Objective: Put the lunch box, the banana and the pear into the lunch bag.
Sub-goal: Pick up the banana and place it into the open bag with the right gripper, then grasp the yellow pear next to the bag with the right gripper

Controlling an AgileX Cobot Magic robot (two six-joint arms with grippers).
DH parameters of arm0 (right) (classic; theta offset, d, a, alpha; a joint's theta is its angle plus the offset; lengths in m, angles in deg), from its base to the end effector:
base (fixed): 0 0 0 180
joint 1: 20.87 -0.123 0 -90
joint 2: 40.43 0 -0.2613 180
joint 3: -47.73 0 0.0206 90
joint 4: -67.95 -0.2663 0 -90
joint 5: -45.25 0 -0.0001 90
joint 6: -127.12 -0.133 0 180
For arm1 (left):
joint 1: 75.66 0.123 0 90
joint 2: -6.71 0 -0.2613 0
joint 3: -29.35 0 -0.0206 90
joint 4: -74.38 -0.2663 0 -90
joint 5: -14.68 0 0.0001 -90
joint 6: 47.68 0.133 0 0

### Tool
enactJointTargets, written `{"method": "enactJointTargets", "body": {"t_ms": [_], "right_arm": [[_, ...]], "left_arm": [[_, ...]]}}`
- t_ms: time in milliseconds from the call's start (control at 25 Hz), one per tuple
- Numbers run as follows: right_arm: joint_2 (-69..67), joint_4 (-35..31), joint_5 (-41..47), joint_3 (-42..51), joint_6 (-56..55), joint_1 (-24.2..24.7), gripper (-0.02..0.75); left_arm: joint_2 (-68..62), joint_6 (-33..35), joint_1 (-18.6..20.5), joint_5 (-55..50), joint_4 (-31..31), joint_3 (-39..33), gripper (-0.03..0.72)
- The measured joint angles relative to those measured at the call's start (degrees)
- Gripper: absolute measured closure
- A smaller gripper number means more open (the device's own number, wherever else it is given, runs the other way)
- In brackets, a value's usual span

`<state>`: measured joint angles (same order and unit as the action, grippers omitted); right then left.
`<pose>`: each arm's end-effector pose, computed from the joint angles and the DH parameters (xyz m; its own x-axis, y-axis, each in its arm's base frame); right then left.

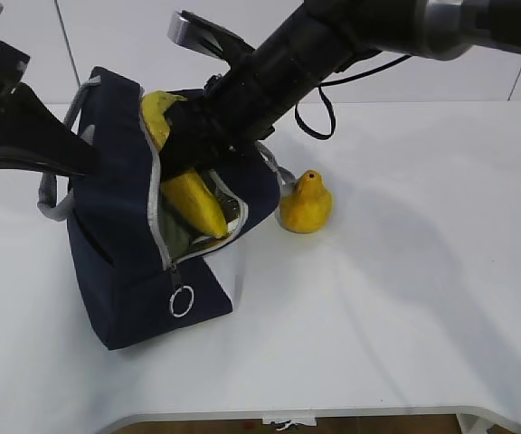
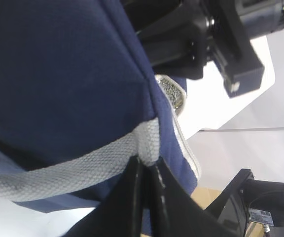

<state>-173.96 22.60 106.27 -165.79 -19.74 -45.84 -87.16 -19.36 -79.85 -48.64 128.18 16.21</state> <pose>0.4137 0.2840 0.1947 -0.7198 -0.4406 -0.5364 -0.6904 0.5355 0.4864 0.3069 -0.1187 0.2409 -0.9328 0.0294 -0.3592 0.2843 0.6728 -0.6830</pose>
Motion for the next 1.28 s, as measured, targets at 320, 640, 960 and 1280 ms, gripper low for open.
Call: {"method": "enactJointTargets", "body": {"t_ms": [320,640,960,1280], "right_arm": [[0.0,3.9,3.22,-3.5,-1.39,-0.03,0.111],[0.79,19.26,9.32,-14.4,-9.64,-0.03,0.149],[1.42,39.56,10.16,-15.62,-27.85,0.09,0.156],[1.55,43.91,10.35,-13.44,-32.17,2.2,0.157]], "left_arm": [[0.0,0.0,0.0,0.14,0.15,0.0,0.694],[0.0,0.0,0.0,0.14,-0.32,0.0,0.694],[0.0,0.0,0.0,0.14,-1.16,0.0,0.694],[0.08,0.0,0.0,-0.33,-1.6,0.0,0.694]]}}
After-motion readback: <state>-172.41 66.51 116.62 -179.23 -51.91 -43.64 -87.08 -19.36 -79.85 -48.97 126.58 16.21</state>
